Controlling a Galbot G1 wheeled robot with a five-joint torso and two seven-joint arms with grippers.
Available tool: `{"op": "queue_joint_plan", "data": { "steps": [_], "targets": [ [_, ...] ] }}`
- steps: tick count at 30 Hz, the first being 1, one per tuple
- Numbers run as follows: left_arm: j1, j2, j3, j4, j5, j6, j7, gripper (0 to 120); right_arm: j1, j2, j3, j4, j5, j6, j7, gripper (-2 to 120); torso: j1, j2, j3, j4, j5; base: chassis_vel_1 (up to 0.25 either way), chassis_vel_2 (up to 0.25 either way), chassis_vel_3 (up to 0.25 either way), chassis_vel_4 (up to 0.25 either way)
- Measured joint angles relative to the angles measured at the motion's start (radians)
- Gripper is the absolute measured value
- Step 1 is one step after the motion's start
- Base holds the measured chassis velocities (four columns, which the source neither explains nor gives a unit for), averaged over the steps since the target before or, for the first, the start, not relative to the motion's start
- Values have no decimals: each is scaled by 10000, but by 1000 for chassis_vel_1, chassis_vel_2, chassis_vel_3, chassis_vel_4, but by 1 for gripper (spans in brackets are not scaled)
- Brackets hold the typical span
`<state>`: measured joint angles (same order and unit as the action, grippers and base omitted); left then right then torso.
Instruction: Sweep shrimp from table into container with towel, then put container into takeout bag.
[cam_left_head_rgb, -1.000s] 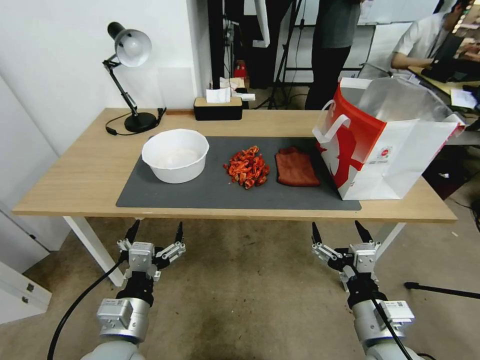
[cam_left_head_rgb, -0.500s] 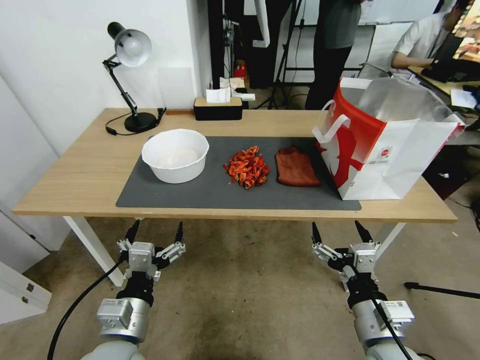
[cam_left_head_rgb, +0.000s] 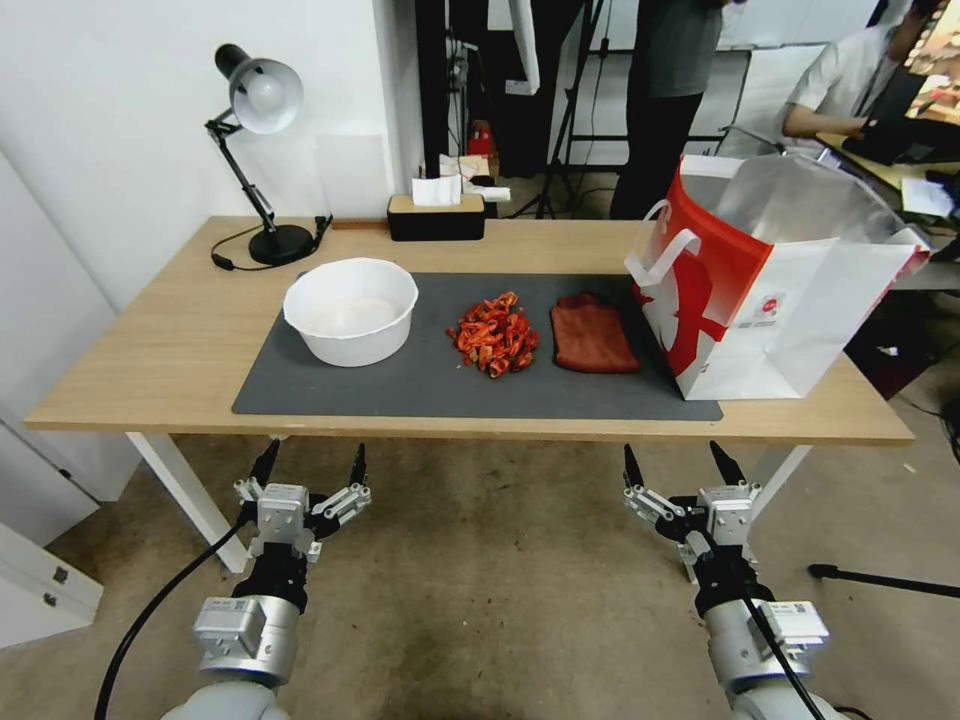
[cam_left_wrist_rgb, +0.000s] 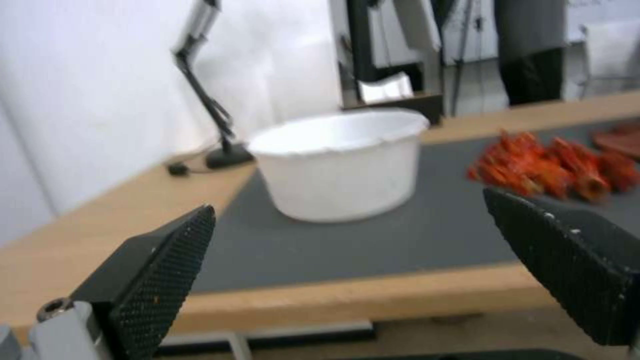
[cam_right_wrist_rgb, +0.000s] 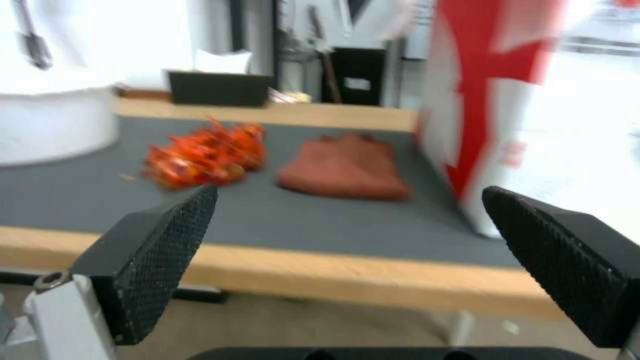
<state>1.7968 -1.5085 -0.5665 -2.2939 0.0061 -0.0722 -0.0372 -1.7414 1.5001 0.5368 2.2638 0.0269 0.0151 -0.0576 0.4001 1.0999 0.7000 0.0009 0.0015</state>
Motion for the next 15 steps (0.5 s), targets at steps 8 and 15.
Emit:
{"op": "queue_joint_plan", "data": {
  "steps": [8, 15],
  "targets": [
    [-24, -227, -381, 306, 178, -1769, -837, 100, 1344, -107, -97, -933, 908, 485, -1473, 100, 1, 0, 1, -3, -18, 0, 0, 0, 0],
    [142, -231, -526, 874, 202, -3073, -973, 100, 1350, -138, 193, -953, 1057, 510, -1313, 100, 1, 0, 0, -10, -16, 0, 0, 0, 0]
  ]
}}
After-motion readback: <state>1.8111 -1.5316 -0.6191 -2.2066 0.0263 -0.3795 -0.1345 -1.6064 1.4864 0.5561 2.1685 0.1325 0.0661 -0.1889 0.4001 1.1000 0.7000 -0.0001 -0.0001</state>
